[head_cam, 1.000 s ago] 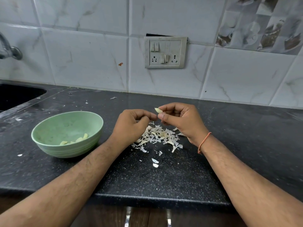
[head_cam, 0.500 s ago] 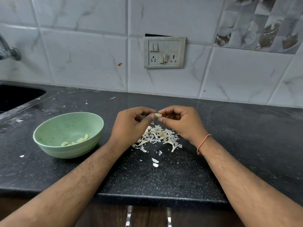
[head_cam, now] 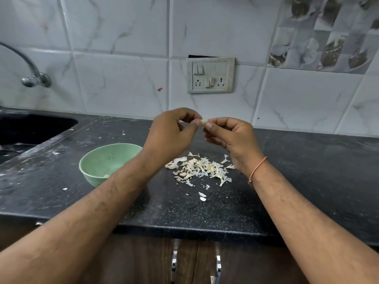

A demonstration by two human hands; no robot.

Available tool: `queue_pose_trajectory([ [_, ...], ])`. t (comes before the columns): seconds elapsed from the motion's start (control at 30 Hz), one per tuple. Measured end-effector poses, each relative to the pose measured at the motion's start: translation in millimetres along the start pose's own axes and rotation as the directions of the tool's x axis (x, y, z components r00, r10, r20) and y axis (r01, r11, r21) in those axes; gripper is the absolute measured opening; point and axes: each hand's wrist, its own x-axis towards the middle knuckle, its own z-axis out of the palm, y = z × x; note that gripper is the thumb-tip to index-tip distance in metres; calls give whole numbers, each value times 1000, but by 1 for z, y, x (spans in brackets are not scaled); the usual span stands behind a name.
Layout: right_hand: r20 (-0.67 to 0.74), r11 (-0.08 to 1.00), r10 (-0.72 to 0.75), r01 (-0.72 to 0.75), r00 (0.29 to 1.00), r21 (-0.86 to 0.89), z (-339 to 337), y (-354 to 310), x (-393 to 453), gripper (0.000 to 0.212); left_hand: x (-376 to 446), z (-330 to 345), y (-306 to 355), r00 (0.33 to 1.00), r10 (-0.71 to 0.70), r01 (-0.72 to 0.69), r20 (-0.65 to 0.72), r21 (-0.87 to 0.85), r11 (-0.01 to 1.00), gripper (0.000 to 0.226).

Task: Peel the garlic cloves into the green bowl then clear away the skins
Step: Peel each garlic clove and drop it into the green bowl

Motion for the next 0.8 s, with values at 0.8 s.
queue_pose_trajectory([
  [0.8, 193, 884, -98, 174, 976, -434, 3, -15, -20, 15, -24, -10, -3, 817, -422, 576, 393, -549, 606, 18],
])
